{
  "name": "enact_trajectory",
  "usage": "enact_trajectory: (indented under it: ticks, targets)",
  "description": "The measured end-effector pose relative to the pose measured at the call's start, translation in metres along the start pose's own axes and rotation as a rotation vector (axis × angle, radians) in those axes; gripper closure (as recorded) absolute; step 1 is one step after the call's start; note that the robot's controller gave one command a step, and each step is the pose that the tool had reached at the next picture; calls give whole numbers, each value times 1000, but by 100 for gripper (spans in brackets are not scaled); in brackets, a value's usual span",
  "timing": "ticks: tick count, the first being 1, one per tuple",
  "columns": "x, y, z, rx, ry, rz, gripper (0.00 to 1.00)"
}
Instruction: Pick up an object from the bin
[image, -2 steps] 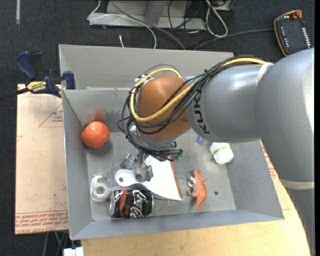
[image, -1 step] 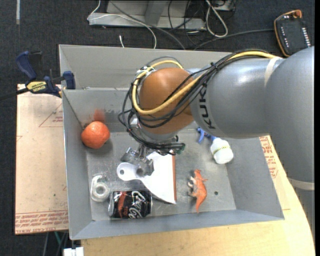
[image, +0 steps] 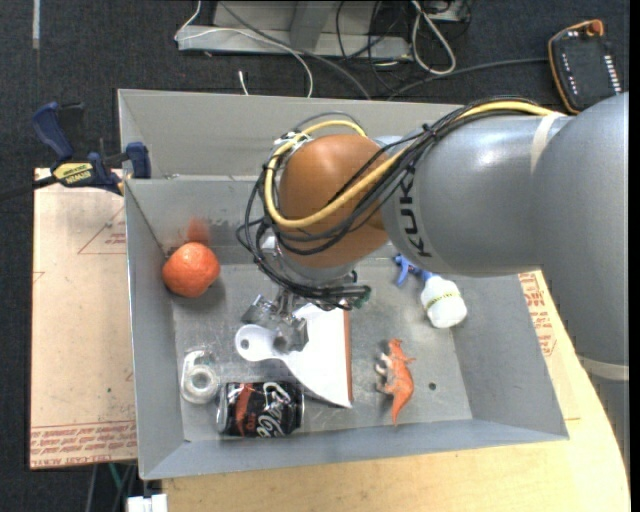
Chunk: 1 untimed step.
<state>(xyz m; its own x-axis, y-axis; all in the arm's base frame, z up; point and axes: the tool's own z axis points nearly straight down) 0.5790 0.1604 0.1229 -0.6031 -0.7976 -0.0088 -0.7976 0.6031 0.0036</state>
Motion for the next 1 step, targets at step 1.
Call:
enact_trajectory:
  ticks: [1]
  targets:
    - [0,1,-18,-3,2,1,100]
